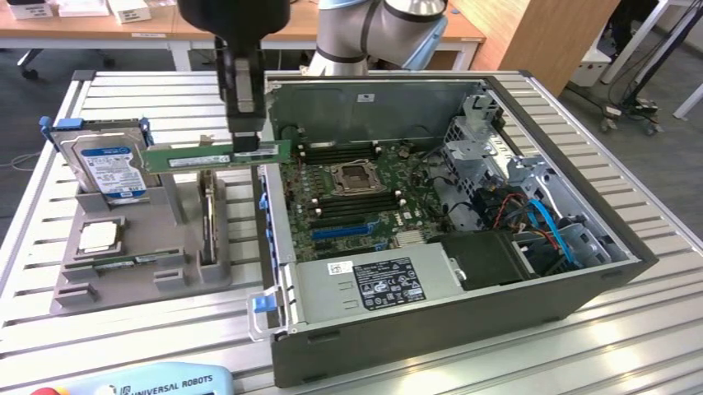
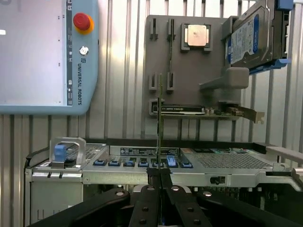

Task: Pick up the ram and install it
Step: 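Pick up the ram and move it above insertion slot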

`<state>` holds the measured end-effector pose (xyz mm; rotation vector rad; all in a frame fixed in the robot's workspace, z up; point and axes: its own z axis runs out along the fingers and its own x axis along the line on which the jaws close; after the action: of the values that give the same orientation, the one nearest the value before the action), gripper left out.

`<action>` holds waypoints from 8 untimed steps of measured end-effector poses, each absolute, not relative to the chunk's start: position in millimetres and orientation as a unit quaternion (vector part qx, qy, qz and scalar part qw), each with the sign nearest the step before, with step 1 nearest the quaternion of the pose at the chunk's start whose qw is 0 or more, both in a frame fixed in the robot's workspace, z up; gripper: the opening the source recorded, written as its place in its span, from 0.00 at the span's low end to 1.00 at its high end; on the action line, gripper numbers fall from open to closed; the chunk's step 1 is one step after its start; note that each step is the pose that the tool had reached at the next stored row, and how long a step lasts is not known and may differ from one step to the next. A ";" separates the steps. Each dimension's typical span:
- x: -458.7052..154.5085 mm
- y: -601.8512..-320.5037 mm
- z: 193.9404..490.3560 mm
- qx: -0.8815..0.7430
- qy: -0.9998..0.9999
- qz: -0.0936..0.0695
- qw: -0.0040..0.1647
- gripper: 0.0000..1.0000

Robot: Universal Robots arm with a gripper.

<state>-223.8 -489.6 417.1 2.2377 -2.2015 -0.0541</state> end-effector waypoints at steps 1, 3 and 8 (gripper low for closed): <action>-220.8 -489.6 417.1 0.713 -0.701 -0.017 0.001 0.11; -214.8 -489.6 417.1 0.713 -0.701 -0.017 0.001 0.11; -199.3 -489.6 416.9 0.713 -0.701 -0.017 0.001 0.11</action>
<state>-199.3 -489.6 416.9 2.2376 -2.2017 -0.0541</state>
